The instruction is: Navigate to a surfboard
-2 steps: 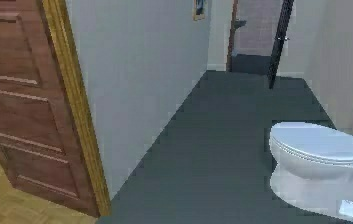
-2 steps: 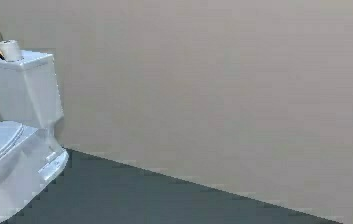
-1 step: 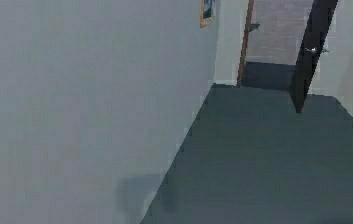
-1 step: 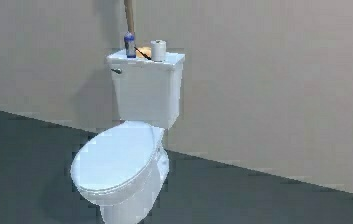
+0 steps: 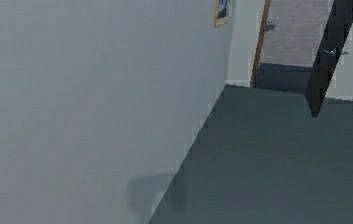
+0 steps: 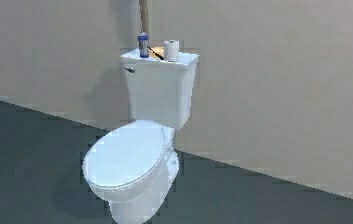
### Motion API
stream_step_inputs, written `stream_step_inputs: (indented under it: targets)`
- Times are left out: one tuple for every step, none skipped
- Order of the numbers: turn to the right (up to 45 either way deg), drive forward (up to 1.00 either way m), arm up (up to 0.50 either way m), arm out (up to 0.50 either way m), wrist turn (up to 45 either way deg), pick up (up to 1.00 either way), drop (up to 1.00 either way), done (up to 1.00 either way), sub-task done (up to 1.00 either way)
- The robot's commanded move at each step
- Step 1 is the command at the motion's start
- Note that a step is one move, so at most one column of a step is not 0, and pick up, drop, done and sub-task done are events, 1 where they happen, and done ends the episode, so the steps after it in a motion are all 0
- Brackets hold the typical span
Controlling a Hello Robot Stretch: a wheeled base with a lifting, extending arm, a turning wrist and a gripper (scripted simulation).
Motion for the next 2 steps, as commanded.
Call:
stream_step_inputs:
  targets:
    - [0.0, 0.25, 0.00, 0.00, 0.0, 0.00, 0.00, 0.00, 0.00]
    - [36.0, 0.00, 0.00, 0.00, 0.0, 0.00, 0.00, 0.00, 0.00]
